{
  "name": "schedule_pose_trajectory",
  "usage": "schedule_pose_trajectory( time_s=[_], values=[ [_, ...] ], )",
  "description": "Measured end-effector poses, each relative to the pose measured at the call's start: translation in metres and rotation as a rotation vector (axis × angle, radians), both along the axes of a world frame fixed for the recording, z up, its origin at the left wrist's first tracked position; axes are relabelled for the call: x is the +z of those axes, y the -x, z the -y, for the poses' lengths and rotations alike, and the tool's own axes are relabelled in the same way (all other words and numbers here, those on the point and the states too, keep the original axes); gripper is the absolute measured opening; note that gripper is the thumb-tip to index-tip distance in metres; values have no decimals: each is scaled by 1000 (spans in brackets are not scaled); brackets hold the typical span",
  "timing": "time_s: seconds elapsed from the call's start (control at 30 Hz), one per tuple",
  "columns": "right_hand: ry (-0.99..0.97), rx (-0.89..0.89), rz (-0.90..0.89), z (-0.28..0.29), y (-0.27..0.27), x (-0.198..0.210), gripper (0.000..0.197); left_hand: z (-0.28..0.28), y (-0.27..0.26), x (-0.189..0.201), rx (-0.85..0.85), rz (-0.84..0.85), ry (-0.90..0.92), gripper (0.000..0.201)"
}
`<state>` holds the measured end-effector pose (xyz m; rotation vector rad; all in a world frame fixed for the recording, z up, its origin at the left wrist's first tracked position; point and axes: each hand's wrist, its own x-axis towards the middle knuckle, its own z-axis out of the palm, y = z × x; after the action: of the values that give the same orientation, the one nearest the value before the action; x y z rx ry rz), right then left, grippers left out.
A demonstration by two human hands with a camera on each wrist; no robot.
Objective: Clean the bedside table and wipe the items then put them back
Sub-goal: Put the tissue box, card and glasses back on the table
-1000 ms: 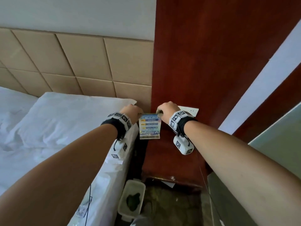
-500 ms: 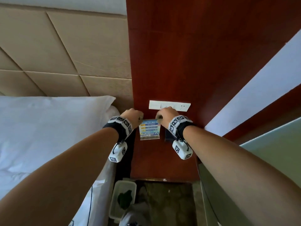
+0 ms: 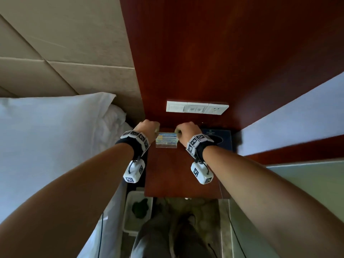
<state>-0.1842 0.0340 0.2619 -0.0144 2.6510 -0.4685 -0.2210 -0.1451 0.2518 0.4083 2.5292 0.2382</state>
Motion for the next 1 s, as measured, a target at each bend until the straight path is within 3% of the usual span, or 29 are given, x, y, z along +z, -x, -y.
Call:
schedule_pose_trajectory(
  time_s=[0.4, 1.0],
  values=[
    [22, -69, 51, -25, 36, -108, 24, -32, 41, -98, 59, 96, -3, 11],
    [-22, -102, 65, -31, 74, -169, 29, -41, 71, -143, 104, 100, -8, 15]
  ],
)
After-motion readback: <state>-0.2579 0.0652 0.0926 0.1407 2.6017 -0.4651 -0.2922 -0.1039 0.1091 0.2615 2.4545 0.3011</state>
